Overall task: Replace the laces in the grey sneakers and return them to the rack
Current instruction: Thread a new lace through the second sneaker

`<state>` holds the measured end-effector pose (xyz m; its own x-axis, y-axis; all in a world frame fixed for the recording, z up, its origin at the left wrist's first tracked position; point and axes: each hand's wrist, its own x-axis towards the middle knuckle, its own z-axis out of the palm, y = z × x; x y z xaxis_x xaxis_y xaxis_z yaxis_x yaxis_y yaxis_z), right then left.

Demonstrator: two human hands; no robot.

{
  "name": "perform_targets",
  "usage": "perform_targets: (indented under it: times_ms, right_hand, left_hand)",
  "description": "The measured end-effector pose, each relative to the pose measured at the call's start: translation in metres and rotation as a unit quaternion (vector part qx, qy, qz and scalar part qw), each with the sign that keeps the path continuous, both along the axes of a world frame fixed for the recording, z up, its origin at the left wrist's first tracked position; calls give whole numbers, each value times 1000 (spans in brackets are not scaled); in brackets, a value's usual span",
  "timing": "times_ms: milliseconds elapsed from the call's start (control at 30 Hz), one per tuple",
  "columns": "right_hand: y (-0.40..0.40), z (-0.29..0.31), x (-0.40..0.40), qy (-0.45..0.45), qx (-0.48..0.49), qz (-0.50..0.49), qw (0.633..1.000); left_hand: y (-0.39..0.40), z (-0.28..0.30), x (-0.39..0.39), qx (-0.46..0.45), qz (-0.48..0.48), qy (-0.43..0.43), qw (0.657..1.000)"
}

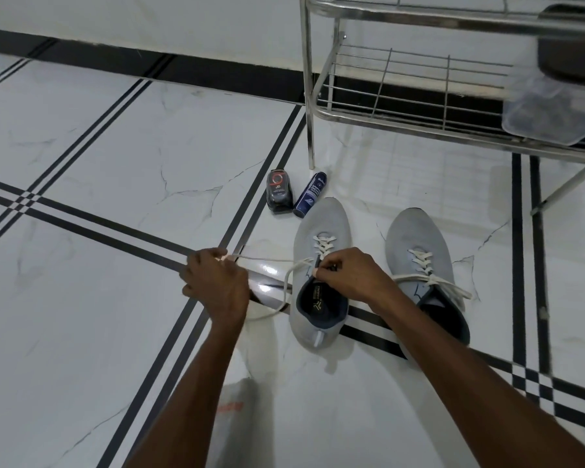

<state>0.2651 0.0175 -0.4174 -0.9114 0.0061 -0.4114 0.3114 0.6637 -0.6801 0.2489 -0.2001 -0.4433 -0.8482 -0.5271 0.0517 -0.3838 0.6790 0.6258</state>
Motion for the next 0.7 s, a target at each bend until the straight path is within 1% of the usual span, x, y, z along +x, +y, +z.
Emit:
perform_targets:
  times_ms: [33, 67, 100, 133, 167, 200, 267, 333, 400, 500, 533, 600, 700]
  right_hand:
    - [0, 0, -1, 0, 2, 2, 1000]
    - [0, 1, -1, -1, 0, 3, 1000]
    - [0, 2, -1, -2, -1, 5, 1000]
    - [0, 3, -1, -2, -1, 8, 1000]
    - [0, 3, -1, 0, 2, 9, 1000]
    - [1, 3, 0, 2, 5, 8, 1000]
    - [1, 2, 1, 10, 7, 3, 1000]
    - [0, 2, 2, 13, 9, 1, 1000]
    - [-3, 2, 1, 14, 12, 3, 1000]
    - [-5, 3, 0, 6, 17, 4, 1000]
    - [-4, 3, 0, 3, 13, 4, 1000]
    - [-2, 5, 0, -2, 6, 5, 1000]
    - [-1, 8, -2, -11, 9, 7, 1000]
  left_hand:
    - [2, 0, 2, 2, -60, 24, 998]
    - [7, -2, 3, 3, -161, 45, 986]
    - [18, -4, 3, 6, -259, 40, 965]
    - [30, -7, 4, 6, -330, 20, 944]
    - [39, -8, 5, 5, -368, 5, 930]
    - [46, -7, 5, 1, -370, 4, 929]
    - [44, -12, 4, 18, -314, 32, 949]
    - [35, -14, 7, 107, -234, 25, 966]
    - [34, -12, 9, 186, -194, -13, 963]
    - [40, -6, 14, 273, -185, -44, 943]
    - [39, -2, 16, 288, -184, -49, 938]
    - [30, -4, 15, 255, -208, -57, 943]
    - [21, -10, 12, 179, -285, -122, 934]
